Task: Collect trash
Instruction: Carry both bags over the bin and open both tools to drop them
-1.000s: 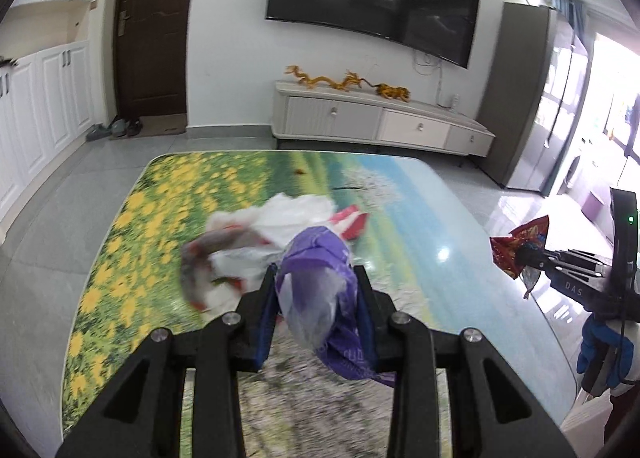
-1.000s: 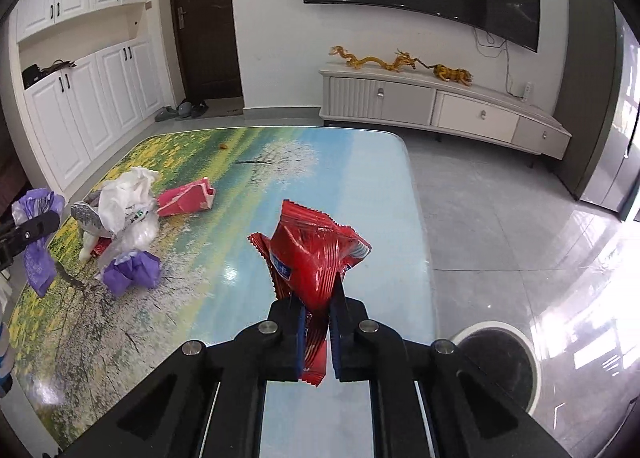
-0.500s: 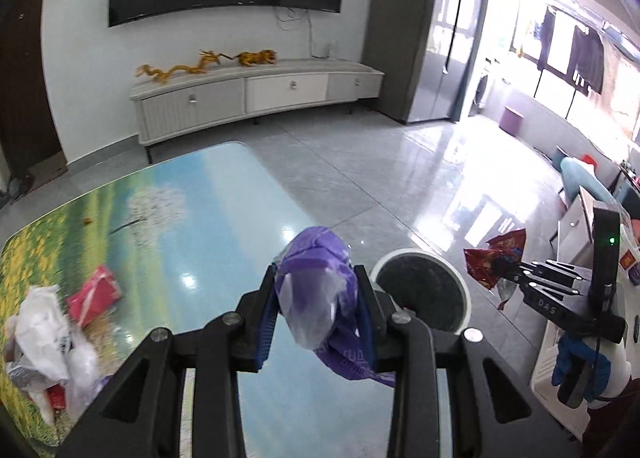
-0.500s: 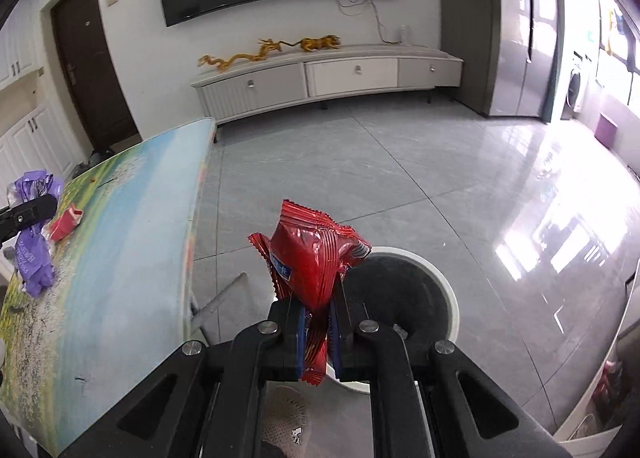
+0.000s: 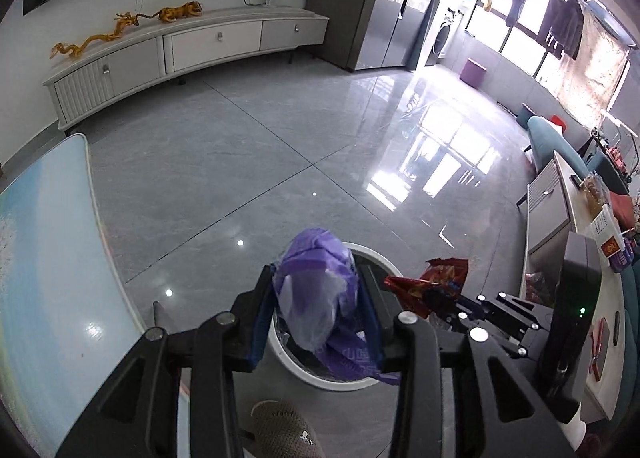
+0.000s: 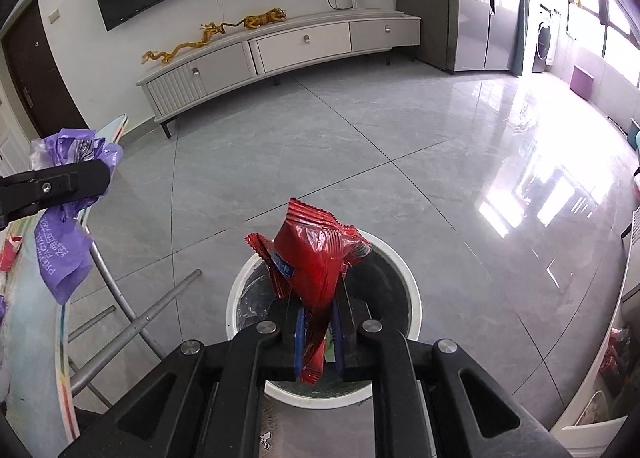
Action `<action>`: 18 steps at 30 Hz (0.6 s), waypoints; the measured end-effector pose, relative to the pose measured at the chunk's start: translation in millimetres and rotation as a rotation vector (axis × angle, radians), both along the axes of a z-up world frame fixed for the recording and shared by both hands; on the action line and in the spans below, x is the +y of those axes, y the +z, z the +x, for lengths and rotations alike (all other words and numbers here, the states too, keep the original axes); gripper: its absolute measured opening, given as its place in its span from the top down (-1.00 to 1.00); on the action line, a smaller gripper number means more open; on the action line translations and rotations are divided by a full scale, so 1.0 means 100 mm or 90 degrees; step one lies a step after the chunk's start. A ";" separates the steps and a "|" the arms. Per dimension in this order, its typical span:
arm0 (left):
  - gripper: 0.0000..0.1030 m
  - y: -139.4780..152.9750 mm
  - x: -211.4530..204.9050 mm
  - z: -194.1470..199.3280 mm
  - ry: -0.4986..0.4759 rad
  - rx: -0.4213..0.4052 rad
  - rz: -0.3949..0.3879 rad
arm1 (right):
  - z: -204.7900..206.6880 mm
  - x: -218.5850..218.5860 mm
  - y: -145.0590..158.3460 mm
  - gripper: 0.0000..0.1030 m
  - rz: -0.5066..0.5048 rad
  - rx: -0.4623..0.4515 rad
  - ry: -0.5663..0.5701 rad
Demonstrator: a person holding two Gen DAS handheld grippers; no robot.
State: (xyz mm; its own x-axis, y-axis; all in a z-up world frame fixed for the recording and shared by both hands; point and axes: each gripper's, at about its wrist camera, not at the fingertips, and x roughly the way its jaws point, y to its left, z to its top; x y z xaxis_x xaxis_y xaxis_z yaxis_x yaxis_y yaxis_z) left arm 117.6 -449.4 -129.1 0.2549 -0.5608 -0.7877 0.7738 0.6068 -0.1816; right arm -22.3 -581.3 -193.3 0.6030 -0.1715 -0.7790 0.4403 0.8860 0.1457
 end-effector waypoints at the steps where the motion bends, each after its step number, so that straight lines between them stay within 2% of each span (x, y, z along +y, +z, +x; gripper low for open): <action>1: 0.18 -0.04 -0.06 0.01 -0.001 0.007 0.001 | 0.02 -0.03 -0.03 0.75 0.002 0.003 -0.001; 3: -0.12 -0.12 -0.16 0.05 0.003 0.020 0.004 | 0.06 -0.09 -0.09 0.73 0.002 0.010 -0.004; 4: -0.16 -0.14 -0.20 0.06 0.004 0.025 0.002 | 0.08 -0.11 -0.11 0.69 0.004 0.013 -0.005; 9: -0.17 -0.15 -0.22 0.05 -0.001 0.032 -0.003 | 0.08 -0.16 -0.20 0.60 0.006 0.028 -0.020; 15: -0.17 0.06 0.03 0.02 0.022 -0.017 -0.030 | 0.01 -0.17 -0.15 0.31 -0.005 0.028 -0.029; 18: -0.17 0.25 0.21 -0.03 0.037 -0.055 -0.049 | -0.01 -0.14 -0.07 0.29 -0.013 0.023 -0.033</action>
State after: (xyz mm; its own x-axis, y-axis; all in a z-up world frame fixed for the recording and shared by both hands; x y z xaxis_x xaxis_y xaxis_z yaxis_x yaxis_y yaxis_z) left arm 115.0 -428.2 -104.0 0.3537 -0.6014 -0.7164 0.7520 0.6383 -0.1645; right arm -23.0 -594.9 -199.9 0.5649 -0.2175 -0.7960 0.4896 0.8648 0.1111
